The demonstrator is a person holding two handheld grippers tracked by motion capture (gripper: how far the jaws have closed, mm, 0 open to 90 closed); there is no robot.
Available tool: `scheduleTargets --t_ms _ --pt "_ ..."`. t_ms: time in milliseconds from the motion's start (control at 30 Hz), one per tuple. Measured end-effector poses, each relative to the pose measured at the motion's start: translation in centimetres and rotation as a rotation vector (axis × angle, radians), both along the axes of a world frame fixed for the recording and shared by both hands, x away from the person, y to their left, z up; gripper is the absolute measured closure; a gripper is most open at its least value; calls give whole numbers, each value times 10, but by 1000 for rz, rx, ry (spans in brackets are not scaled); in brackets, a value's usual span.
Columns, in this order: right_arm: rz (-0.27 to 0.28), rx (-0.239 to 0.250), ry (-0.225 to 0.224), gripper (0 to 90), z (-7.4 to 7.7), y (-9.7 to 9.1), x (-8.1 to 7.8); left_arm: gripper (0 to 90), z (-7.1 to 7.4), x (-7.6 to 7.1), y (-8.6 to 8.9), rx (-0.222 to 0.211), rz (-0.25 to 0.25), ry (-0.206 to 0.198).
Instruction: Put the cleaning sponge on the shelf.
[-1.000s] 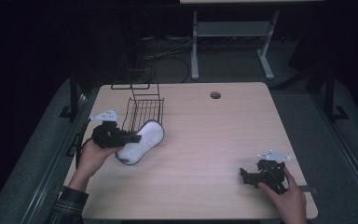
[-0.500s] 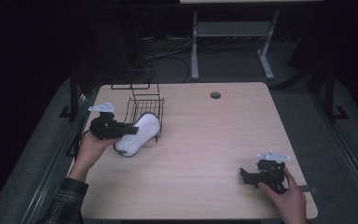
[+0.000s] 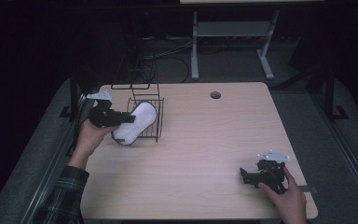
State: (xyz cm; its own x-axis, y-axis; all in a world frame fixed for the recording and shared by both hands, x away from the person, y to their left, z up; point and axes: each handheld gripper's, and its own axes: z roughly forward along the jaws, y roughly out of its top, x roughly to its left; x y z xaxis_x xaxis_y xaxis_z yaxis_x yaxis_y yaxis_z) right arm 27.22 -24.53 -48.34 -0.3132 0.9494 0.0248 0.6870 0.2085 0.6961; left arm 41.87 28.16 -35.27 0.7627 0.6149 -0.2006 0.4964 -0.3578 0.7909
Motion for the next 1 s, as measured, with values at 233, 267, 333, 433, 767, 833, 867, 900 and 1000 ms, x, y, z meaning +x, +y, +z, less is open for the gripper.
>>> scheduleTargets --t_ms 233,267,333,433,767,833,867,900,1000 --pt "0 0 0 0 0 0 0 765 -3 14 3 -16 25 16" --pt "0 0 0 0 0 0 0 765 -3 16 4 -14 27 18" --pt "0 0 0 0 0 0 0 765 -4 19 4 -15 43 23" --pt "0 0 0 0 0 0 0 765 -6 25 5 -37 57 28" --pt "0 1 0 0 0 0 0 765 -14 47 3 -27 58 39" --pt "0 1 0 0 0 0 0 765 -18 50 2 -41 70 56" --pt "0 0 0 0 0 0 0 765 -21 52 2 -44 76 62" --pt "0 0 0 0 0 0 0 764 -23 54 2 -42 76 68" --pt "0 0 0 0 0 0 0 765 -29 59 2 -48 81 80"
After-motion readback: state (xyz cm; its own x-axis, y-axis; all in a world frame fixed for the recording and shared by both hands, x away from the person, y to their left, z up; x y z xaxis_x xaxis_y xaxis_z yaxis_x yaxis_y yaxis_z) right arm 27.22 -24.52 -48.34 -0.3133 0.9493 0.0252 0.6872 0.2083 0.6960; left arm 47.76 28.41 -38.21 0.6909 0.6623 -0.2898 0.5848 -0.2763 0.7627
